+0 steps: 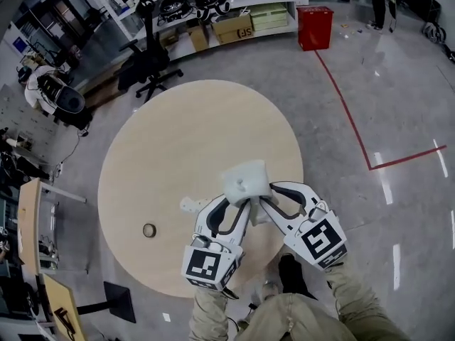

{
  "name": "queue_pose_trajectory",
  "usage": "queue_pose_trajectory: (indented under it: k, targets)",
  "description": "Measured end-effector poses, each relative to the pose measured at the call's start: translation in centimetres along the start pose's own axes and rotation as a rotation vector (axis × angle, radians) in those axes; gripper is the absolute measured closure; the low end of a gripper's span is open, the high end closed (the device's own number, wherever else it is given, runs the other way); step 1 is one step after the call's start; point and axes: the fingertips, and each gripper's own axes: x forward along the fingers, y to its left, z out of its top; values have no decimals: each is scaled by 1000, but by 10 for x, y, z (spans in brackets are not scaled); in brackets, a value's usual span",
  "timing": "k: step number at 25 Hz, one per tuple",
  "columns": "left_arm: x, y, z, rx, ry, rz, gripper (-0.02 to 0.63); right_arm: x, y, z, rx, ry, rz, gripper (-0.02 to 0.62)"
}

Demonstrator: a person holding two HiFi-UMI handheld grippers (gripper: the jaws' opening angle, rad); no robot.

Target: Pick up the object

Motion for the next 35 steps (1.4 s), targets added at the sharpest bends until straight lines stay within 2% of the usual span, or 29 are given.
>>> queue_pose_trajectory:
  k: [5, 19, 26, 35]
  targets:
    - [-46, -28, 3, 26, -44, -30, 462, -34, 44, 6, -23, -24, -48, 480]
    - [-252, -115, 2, 104, -135, -68, 462, -138, 243, 36, -66, -135, -112, 480]
    - [-287, -136, 38, 118, -172, -69, 462, -171, 265, 68, -87, -133, -113, 480]
    - [-304, -169, 55, 116, -180, -67, 462, -209, 276, 80, -116, -140, -117, 479]
